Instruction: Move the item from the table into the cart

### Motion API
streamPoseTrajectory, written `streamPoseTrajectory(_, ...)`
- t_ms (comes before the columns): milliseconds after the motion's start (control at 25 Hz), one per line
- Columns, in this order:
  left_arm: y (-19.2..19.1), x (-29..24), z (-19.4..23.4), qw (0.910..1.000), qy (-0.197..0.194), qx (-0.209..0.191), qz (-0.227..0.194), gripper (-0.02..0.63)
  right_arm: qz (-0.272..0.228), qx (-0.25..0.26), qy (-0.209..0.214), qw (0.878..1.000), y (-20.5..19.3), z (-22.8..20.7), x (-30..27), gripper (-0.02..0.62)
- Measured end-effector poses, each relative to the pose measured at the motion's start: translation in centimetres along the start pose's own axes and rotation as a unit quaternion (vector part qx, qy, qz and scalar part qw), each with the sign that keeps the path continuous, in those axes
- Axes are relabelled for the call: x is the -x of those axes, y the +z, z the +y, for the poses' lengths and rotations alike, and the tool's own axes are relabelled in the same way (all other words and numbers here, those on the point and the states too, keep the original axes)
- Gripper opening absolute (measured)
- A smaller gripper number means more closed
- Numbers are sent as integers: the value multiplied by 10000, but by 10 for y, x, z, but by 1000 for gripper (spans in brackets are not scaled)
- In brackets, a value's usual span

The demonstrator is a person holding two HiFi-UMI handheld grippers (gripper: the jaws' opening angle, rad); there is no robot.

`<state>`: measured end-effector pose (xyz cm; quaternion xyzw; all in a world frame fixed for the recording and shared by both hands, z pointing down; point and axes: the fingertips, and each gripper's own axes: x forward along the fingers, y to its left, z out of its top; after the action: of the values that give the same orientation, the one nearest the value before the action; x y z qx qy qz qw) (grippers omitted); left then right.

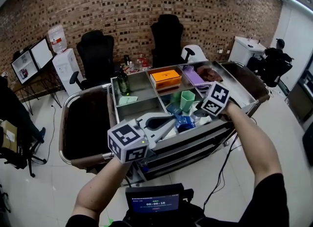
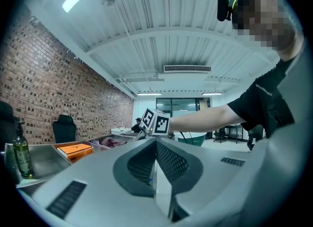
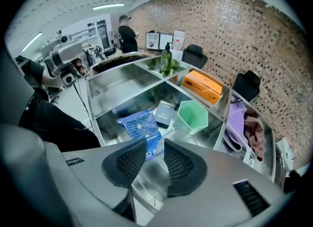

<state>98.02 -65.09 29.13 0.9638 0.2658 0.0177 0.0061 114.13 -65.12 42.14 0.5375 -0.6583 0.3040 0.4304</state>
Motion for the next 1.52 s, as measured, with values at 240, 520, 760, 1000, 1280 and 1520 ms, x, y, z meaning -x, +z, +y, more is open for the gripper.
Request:
streamPoseTrajectory(240,2,-1,-1,9990,422,7,-126,0,-1708,-431,-655,9822,15,5,50,112)
streamPoseTrajectory(520,-1,7,1,9937,1080,194,-222,0,-3382,-1026,-1187,9279,23,31,102,112)
streamPoseTrajectory(760,-11,11,-9,9900,1408,-61,-62,0,-4293,-1307,-1625,8787,9,55,126,112)
streamPoseTrajectory(1000,-11,13,-13,9847,1742,-48,-72,0,-4816,-1447,-1830,8448,1,87,134,112)
streamPoseTrajectory(1280,-13,9,-21,9880,1540,-87,-90,0,-5066,-1473,-1904,8279,-2,104,137,12)
streamPoseTrajectory(1520,-23,17,-24,9883,1500,166,-214,0,-5217,-1574,-1910,8164,-9,115,138,2)
